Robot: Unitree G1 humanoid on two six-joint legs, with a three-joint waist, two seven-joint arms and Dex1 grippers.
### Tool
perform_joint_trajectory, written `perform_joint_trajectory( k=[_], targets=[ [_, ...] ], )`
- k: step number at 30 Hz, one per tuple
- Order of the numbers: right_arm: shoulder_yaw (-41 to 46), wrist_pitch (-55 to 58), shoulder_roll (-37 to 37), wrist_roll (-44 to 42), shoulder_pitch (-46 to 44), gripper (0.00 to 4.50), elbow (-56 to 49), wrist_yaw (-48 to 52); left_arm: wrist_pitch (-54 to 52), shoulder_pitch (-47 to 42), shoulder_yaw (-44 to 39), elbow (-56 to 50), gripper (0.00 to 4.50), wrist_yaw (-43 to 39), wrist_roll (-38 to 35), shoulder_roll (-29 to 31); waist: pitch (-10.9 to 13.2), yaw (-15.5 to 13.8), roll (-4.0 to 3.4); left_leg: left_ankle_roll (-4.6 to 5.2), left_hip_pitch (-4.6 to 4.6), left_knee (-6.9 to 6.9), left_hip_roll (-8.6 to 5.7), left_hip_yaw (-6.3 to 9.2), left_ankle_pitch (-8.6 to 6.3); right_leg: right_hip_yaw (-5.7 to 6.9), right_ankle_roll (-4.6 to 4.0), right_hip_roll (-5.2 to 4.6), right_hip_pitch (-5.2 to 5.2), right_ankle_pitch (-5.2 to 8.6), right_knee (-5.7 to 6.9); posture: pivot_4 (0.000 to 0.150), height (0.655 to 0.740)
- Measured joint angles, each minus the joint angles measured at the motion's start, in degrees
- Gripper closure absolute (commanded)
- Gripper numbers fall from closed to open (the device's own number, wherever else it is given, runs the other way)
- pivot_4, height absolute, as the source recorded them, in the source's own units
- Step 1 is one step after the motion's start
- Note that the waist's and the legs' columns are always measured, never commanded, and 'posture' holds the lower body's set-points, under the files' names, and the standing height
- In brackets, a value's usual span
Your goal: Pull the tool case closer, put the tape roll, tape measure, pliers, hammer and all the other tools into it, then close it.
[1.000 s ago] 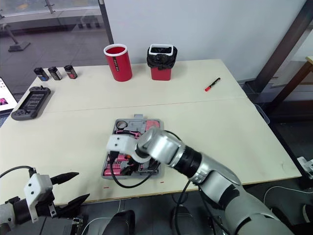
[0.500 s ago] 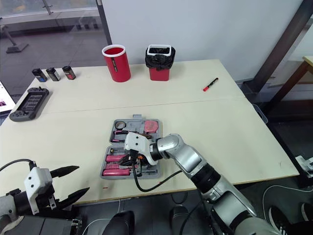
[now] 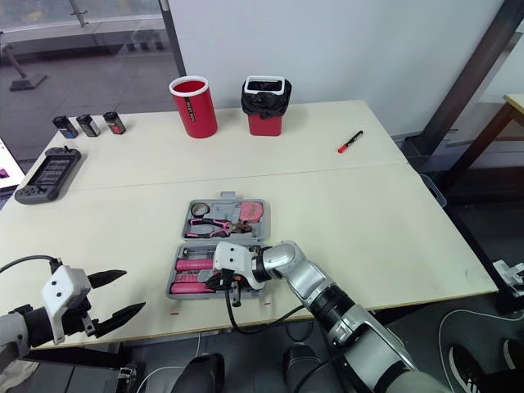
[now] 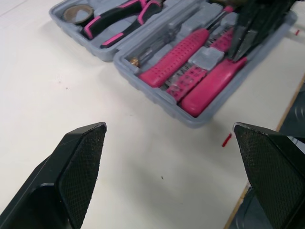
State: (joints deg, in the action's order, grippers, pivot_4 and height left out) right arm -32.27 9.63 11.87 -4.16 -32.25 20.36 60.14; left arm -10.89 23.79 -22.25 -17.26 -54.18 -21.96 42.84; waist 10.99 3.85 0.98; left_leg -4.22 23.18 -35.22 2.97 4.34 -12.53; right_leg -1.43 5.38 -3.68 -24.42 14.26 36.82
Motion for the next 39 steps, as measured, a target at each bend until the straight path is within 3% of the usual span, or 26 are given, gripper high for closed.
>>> perform_joint_trajectory(
  k=[3,6,10,13,14,18,30,39],
  targets=[
    [4.4,1.1,1.5,-3.4,1.3,4.4,-5.0,1.1,-2.5,-1.7,0.1,-0.1,0.0,0.8,0.0,1.0,0.0,-0.2,0.01,0.0,0.02,-0.02,0.0,0.0,0.0,-0.01,0.0,0.01,-0.04,0.0,0.05,0.15,0.74],
    [9.3,1.3,4.0,-6.4,1.0,4.5,-10.2,2.0,-2.1,-5.4,0.3,0.9,0.84,-0.9,-0.2,2.5,0.0,-0.4,0.01,-0.01,-0.01,-0.01,0.0,0.0,0.0,0.0,0.0,0.02,-0.04,0.0,0.07,0.15,0.74],
    [10.8,1.0,12.5,-4.8,-1.5,4.5,-8.6,5.4,1.0,-15.4,3.6,8.4,2.75,-3.2,0.8,3.2,0.0,-1.4,-0.04,-0.02,0.0,-0.05,-0.01,-0.02,0.01,-0.01,-0.01,0.01,-0.03,0.0,0.05,0.15,0.74],
    [12.0,-1.4,15.9,-1.9,-4.0,4.5,-3.3,5.1,6.4,-23.0,9.2,18.7,4.3,-4.3,5.7,3.2,0.0,-1.3,-0.03,-0.01,0.03,-0.03,0.0,-0.03,0.01,-0.02,0.0,0.05,-0.06,-0.01,0.06,0.15,0.74],
    [12.1,-3.0,16.7,-0.6,-4.5,4.5,-1.8,4.8,7.7,-25.6,10.9,22.0,4.46,-4.9,6.5,2.6,0.0,-1.3,-0.04,-0.01,0.01,-0.02,-0.01,-0.05,0.01,-0.05,0.02,0.04,-0.06,-0.01,0.06,0.15,0.74],
    [11.4,-9.4,18.1,5.6,-6.9,4.5,6.5,2.5,14.7,-37.0,17.2,38.6,4.46,-7.2,10.8,-0.2,0.0,-1.3,-0.03,-0.01,0.03,0.01,0.0,-0.05,0.02,-0.04,0.24,0.08,-0.09,-0.12,0.1,0.15,0.74],
    [8.9,-14.5,13.7,13.0,-11.1,4.5,17.8,-0.4,32.2,-54.6,23.9,72.2,4.46,-8.2,19.0,-7.6,0.0,-1.4,-0.02,-0.02,0.02,-0.05,-0.01,-0.03,0.04,-0.04,0.3,0.08,-0.09,-0.14,0.28,0.15,0.74],
    [8.2,-15.4,9.9,15.0,-11.2,4.5,19.7,-0.9,38.9,-59.5,24.6,80.7,4.46,-7.6,21.4,-11.7,0.0,-1.5,-0.03,-0.03,0.01,-0.04,-0.01,0.0,0.05,-0.04,0.33,0.08,-0.09,-0.14,0.34,0.15,0.74]
  ],
)
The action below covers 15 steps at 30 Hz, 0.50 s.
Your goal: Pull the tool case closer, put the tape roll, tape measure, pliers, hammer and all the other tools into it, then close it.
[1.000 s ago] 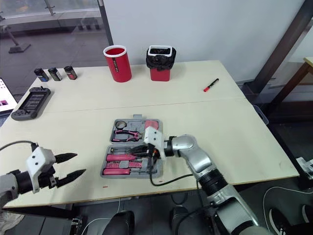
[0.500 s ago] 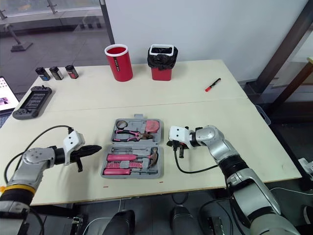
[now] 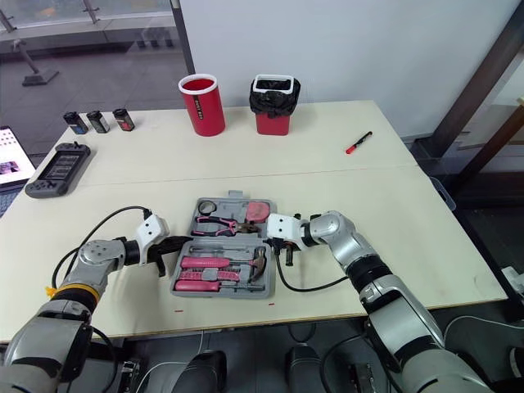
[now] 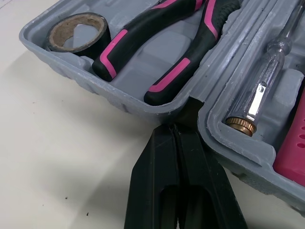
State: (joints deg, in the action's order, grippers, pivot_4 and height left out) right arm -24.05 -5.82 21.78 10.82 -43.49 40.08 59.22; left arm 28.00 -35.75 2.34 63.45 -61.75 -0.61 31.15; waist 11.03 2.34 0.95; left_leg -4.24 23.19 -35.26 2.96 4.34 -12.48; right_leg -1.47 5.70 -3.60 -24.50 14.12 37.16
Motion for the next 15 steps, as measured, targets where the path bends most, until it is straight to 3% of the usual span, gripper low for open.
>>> perform_joint_trajectory(
  k=[4,15],
  targets=[
    [0.0,-0.2,-0.7,0.8,0.0,4.5,0.3,-0.4,3.6,-0.3,2.6,-0.6,4.46,0.0,3.7,1.5,0.0,0.2,-0.04,0.0,-0.15,0.01,0.0,-0.01,0.0,-0.02,0.0,0.0,0.14,0.0,-0.01,0.15,0.74],
    [0.1,4.4,-0.8,1.4,2.1,4.5,-5.1,2.5,3.2,5.6,1.1,-6.5,4.46,-3.3,0.4,2.8,-0.1,0.3,-0.08,0.0,-0.4,0.17,0.0,-0.02,0.0,-0.04,-0.01,0.01,0.29,0.03,0.01,0.15,0.74]
  ],
)
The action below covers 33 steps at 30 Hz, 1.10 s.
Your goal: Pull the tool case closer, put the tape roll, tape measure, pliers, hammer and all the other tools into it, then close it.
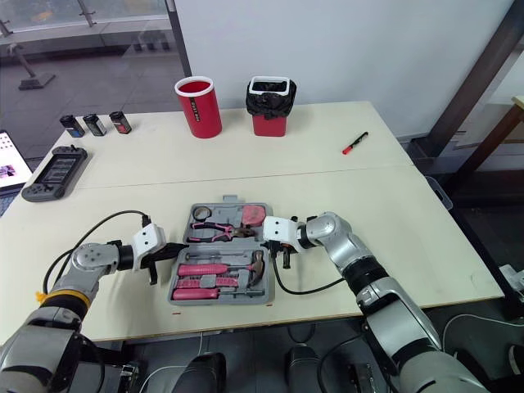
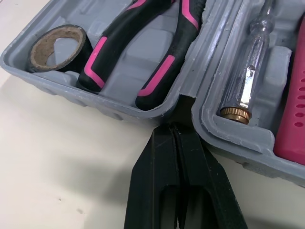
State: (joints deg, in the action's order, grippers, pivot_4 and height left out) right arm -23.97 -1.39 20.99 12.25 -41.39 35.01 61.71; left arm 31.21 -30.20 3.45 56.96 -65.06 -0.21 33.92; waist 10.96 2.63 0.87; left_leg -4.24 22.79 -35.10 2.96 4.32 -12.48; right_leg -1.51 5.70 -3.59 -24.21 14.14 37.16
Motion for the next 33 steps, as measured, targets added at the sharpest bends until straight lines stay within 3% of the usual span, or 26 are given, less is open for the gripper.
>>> perform_joint_trajectory(
  k=[11,33],
  targets=[
    [0.1,6.4,1.0,0.0,4.9,4.5,-9.2,1.5,-4.0,8.9,-0.3,-12.6,4.46,-2.1,-2.1,1.6,0.0,-0.1,0.0,-0.01,-0.35,0.0,0.0,-0.01,-0.01,0.0,-0.17,-0.01,0.38,0.16,-0.03,0.15,0.74],
    [-0.1,8.3,1.7,0.1,5.7,4.5,-11.0,1.6,-8.4,11.5,-0.3,-16.7,4.46,-1.3,-4.1,1.4,0.0,-0.1,-0.03,-0.01,-0.47,-0.02,0.0,-0.01,-0.01,0.0,-0.13,-0.03,0.55,0.21,-0.08,0.15,0.74]
  ],
)
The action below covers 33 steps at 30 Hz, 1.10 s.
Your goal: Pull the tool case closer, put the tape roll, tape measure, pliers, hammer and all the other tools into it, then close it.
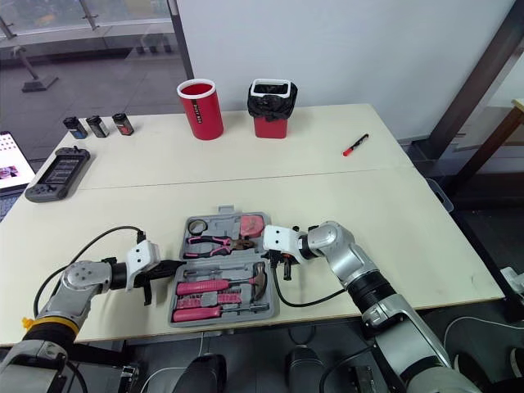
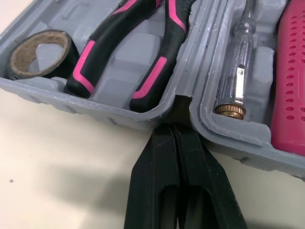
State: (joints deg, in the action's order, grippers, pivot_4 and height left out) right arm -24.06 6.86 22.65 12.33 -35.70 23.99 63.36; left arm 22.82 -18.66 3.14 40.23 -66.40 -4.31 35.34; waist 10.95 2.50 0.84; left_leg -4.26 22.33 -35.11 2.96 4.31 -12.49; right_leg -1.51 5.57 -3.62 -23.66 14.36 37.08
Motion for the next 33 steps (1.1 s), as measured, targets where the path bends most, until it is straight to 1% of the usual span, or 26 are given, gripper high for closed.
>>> perform_joint_trajectory(
  k=[11,15,17,20,22,23,24,27,29,31,33],
  targets=[
    [0.0,0.0,0.8,-0.1,-0.1,4.5,0.0,0.1,-0.6,0.1,0.1,-0.4,4.46,-0.1,0.0,0.1,0.0,0.0,-0.01,0.0,0.0,0.0,0.0,0.0,0.0,0.0,-0.01,-0.01,0.01,0.01,-0.01,0.15,0.74],
    [0.4,-0.5,1.9,-1.0,-0.2,4.5,0.9,0.2,0.2,0.7,-0.2,-0.1,4.46,0.2,-0.3,1.2,0.0,0.1,-0.01,0.0,0.0,0.0,0.0,0.0,0.0,0.0,-0.02,-0.01,0.0,0.01,-0.02,0.15,0.74],
    [1.7,-1.0,4.1,-2.2,-0.4,4.5,2.4,0.4,-0.2,2.5,-1.8,-1.0,4.46,0.2,-1.9,2.9,0.0,0.2,0.01,0.0,0.0,0.02,0.0,0.0,0.0,0.0,-0.02,-0.01,-0.03,0.01,-0.03,0.15,0.74],
    [6.0,-0.7,10.1,-4.3,-0.6,4.5,6.0,0.6,-4.2,8.1,-6.7,-3.6,4.46,-0.5,-6.0,7.3,0.1,0.0,0.0,-0.01,0.09,0.03,0.01,-0.01,0.0,0.0,-0.12,-0.04,-0.13,0.06,-0.03,0.15,0.74],
    [9.3,1.6,12.2,-5.5,-0.7,4.5,8.0,0.6,-7.5,11.8,-10.0,-8.6,4.46,-1.6,-10.0,8.5,0.1,-0.3,-0.01,-0.01,0.13,0.02,0.0,-0.02,-0.01,0.01,-0.21,-0.09,-0.15,0.11,-0.04,0.15,0.74],
    [10.4,3.6,12.1,-6.9,-0.9,3.94,8.0,1.1,-9.2,13.3,-11.0,-12.0,4.5,-2.1,-11.9,8.4,0.1,-0.3,0.0,-0.02,0.14,0.02,0.0,-0.02,-0.01,0.0,-0.21,-0.09,-0.16,0.11,-0.04,0.15,0.74],
    [11.1,5.7,11.8,-8.5,-0.9,3.66,7.7,2.0,-10.7,14.2,-11.1,-15.5,4.5,-2.4,-13.4,8.1,0.1,-0.3,0.01,-0.02,0.14,0.02,0.01,-0.02,-0.01,0.0,-0.21,-0.08,-0.15,0.11,-0.05,0.15,0.74],
    [13.5,15.0,9.8,-13.8,-2.1,2.15,6.5,4.1,-16.6,18.5,-10.5,-29.4,4.5,-2.9,-18.1,6.6,0.1,0.0,-0.02,-0.02,0.16,0.02,0.01,-0.04,-0.01,-0.02,-0.21,-0.08,-0.15,0.11,-0.07,0.15,0.74],
    [15.3,21.2,8.6,-16.1,-3.6,1.13,6.5,3.3,-20.3,20.1,-8.7,-36.3,4.5,-2.6,-19.5,5.9,0.2,0.1,-0.03,-0.01,0.16,0.03,0.01,-0.05,-0.01,-0.04,-0.21,-0.06,-0.19,0.1,-0.06,0.15,0.74],
    [16.6,26.9,7.0,-18.2,-5.0,0.08,6.4,1.8,-23.7,20.6,-6.3,-40.5,4.5,-1.5,-19.7,4.5,0.2,0.1,-0.03,-0.01,0.16,0.04,0.01,-0.04,-0.01,-0.04,-0.22,-0.02,-0.23,0.11,-0.04,0.15,0.74],
    [18.0,30.5,4.7,-19.7,-5.9,0.03,6.7,-0.7,-25.6,20.5,-4.0,-42.2,4.5,-0.4,-19.1,3.4,0.2,0.1,-0.03,-0.01,0.16,0.03,0.01,-0.04,-0.01,-0.04,-0.22,-0.02,-0.23,0.1,-0.04,0.15,0.74]
  ],
)
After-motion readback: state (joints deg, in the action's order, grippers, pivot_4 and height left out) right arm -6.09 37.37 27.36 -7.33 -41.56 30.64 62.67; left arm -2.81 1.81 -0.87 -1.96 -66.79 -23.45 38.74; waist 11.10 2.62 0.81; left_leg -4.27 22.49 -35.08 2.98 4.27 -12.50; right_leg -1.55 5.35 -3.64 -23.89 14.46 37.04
